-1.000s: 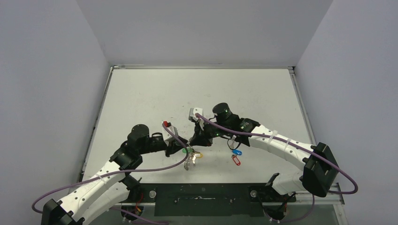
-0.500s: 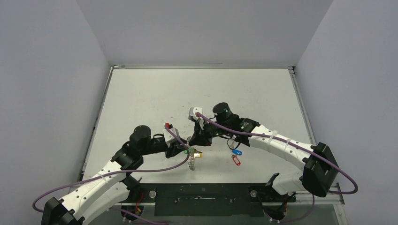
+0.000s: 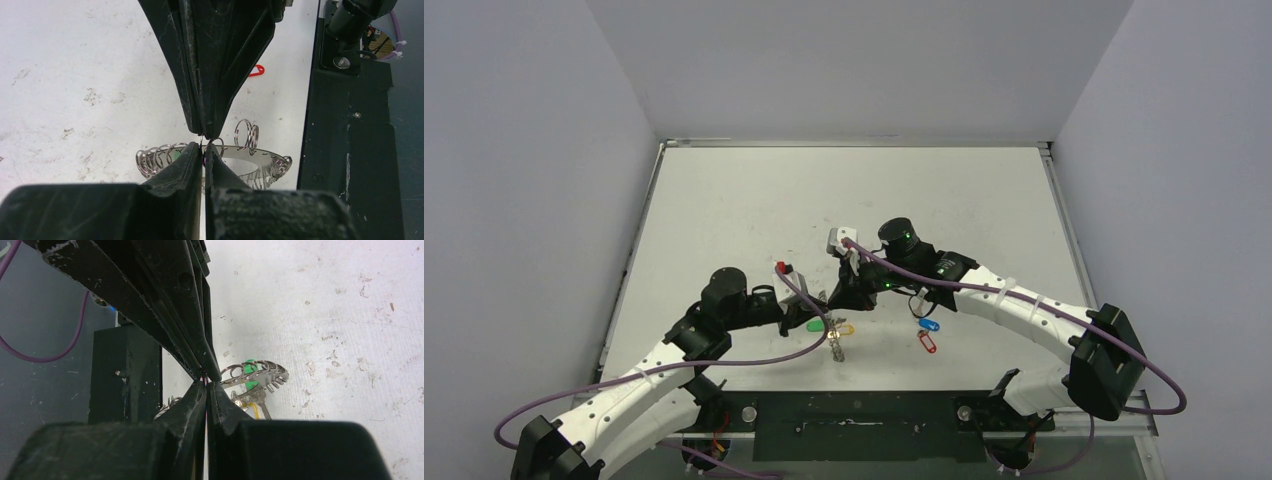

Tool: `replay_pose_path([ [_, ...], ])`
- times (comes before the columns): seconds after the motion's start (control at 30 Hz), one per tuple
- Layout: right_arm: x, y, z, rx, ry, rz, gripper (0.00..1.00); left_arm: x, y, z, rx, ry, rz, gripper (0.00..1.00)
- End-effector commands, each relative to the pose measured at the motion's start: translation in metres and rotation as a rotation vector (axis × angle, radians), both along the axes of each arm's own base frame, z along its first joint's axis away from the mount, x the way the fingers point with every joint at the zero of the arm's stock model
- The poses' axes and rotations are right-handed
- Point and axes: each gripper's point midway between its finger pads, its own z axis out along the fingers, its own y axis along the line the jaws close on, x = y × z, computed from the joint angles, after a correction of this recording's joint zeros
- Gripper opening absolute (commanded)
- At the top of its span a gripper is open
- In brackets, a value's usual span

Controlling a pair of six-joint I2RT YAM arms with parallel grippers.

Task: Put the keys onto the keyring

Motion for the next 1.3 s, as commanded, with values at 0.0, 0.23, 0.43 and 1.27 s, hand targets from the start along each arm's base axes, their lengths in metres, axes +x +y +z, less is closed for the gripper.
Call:
replay_pose_path([
  [0.0, 0.003, 0.007, 0.045, 0.128, -0.092, 0.019, 0.0, 0.0, -0.005, 0.012, -0.038, -0.036, -0.018, 0.0],
  [0.23, 0.009, 0.007, 0.047, 0.124, -0.096, -0.012, 0.0, 0.001, 0.0, 0.013, -0.031, -0.041, 0.01, 0.0],
  [0.43, 0.035, 0.005, 0.054, 0.122, -0.113, -0.186, 0.47, 0.0, 0.001, 0.012, -0.024, -0.057, 0.008, 0.0],
  [1.27, 0.101, -0.133, -0.012, -0.237, 0.086, -0.988, 0.62, -0.002, 0.001, 0.007, -0.013, -0.051, 0.001, 0.0],
])
